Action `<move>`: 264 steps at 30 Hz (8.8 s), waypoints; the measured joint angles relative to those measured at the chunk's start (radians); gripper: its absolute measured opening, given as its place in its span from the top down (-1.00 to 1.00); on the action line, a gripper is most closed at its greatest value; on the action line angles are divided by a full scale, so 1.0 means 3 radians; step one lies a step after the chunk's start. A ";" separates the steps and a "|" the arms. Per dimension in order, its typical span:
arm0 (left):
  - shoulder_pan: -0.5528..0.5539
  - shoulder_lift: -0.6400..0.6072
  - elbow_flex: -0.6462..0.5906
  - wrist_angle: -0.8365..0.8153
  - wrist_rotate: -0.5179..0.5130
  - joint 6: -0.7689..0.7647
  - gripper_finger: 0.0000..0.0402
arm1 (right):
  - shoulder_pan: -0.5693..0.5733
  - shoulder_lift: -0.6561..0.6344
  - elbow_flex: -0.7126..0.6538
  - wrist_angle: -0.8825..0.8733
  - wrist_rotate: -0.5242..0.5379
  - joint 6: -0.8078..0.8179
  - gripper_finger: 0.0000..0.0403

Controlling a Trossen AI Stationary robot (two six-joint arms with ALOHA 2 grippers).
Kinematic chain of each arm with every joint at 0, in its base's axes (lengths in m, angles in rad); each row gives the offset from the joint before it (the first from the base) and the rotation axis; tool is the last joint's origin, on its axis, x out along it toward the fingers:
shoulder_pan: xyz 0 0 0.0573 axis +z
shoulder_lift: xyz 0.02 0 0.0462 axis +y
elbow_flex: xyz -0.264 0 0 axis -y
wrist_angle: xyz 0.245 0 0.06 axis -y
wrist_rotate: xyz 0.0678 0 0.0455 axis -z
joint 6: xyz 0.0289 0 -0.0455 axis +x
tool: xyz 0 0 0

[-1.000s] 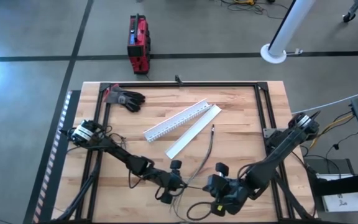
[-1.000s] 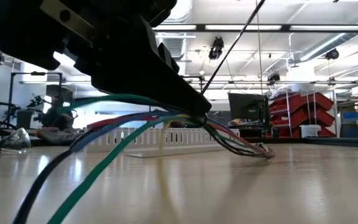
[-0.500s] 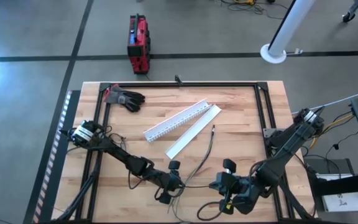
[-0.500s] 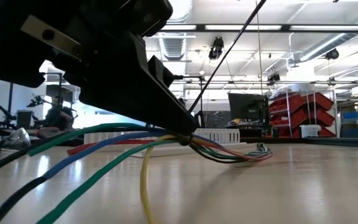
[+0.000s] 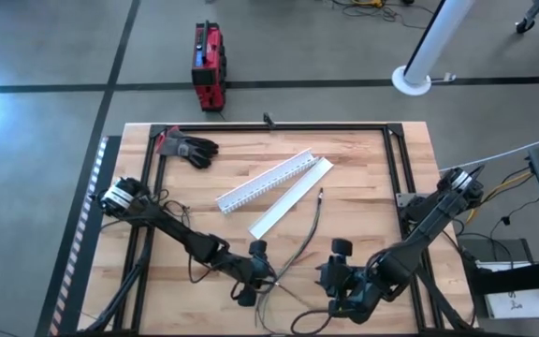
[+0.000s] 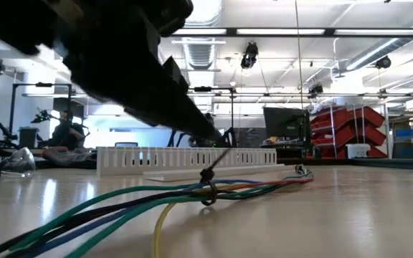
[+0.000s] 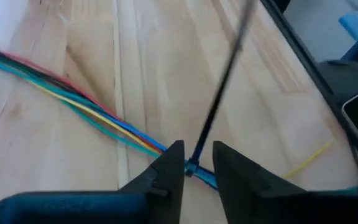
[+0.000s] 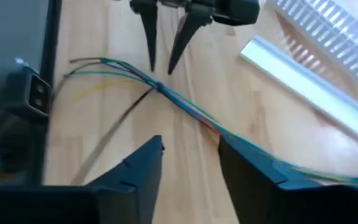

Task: Ziptie cables
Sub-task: Wrap the zip tie around the bundled colored cable, then insert the bundled colored cable into the white cable duct

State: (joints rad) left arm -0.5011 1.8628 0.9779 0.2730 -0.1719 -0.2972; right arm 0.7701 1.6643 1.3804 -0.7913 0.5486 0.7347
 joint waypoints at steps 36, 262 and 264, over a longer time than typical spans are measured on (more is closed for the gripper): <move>0.0001 -0.0227 0.0018 0.0311 -0.0009 -0.0077 0.35 | -0.0707 0.0222 -0.0506 0.0401 -0.0023 -0.1146 0.09; -0.0037 -0.0181 0.0248 -0.0236 -0.0879 -0.0348 0.71 | -0.2463 -0.0476 0.0492 0.1354 0.0173 -0.5023 1.00; -0.0037 -0.0181 0.0248 -0.0237 -0.0879 -0.0348 0.71 | -0.2528 -0.0419 0.0492 0.1724 0.0003 -0.4976 1.00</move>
State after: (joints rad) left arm -0.5121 1.8084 1.0523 0.2020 -0.4355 -0.4015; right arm 0.0116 1.5385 1.5280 -0.2741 0.5494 -0.7582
